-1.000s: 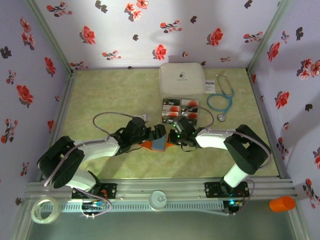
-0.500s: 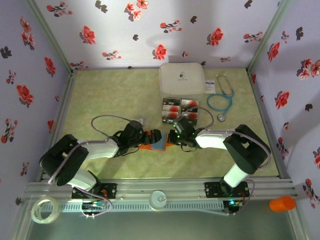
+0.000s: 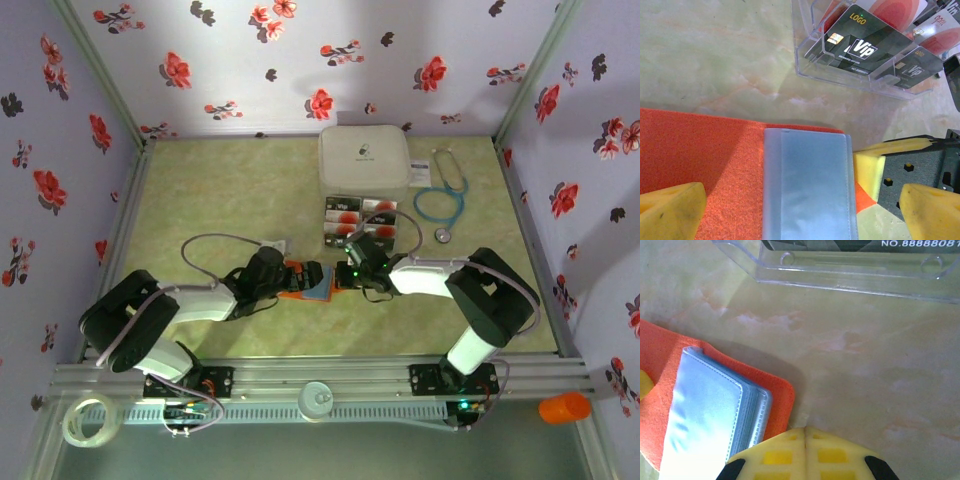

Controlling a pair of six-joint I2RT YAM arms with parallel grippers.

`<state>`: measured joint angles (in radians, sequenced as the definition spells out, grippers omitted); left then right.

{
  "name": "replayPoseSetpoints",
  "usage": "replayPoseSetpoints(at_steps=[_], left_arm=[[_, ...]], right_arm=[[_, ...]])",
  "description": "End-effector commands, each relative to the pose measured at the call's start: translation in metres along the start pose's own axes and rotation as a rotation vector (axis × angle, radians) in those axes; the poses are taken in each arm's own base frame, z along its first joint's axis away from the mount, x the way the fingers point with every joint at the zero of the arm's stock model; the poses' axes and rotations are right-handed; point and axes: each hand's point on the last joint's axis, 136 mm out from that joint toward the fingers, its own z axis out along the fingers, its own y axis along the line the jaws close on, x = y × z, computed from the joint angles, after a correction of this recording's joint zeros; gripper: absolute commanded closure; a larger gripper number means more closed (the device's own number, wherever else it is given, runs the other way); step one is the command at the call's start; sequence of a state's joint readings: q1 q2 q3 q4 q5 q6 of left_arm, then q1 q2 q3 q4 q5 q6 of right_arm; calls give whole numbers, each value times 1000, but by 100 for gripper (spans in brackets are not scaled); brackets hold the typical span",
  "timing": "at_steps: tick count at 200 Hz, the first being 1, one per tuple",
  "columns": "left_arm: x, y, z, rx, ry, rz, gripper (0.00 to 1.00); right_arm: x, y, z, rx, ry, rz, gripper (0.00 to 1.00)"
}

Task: Put the credit cards into the card holder
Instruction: Press the card holder at the center of the table.

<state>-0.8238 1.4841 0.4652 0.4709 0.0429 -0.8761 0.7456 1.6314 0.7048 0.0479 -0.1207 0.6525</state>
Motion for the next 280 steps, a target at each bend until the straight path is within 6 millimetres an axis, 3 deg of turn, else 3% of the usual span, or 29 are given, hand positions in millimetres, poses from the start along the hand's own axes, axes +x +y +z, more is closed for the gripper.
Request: replayPoseSetpoints(at_steps=[1,53,96,123,155,180,203,247,280], left_arm=[[23,18,-3,-64,67,16,0],[6,6,-11,-101,63,126,0],[7,7,-6,-135,108,206,0],[7,7,-6,-136,106,201,0],[6,8,-5,-136,99,191,0],[4,6,-6,-136,90,190,0],[4,6,-6,-137,87,190,0],[3,6,-6,-138,86,189,0],[1,4,-6,-137,79,192,0]], right_arm=[[7,-44,9,169,28,-10,100],[-1,-36,3,153,27,-16,100],[-7,-22,-7,101,18,18,100],[-14,-13,-23,81,-9,63,80],[-7,-9,-33,54,3,127,58],[5,-1,-35,30,18,150,50],[16,4,-33,28,32,153,49],[29,6,-20,28,57,169,56],[26,1,-20,53,51,152,100]])
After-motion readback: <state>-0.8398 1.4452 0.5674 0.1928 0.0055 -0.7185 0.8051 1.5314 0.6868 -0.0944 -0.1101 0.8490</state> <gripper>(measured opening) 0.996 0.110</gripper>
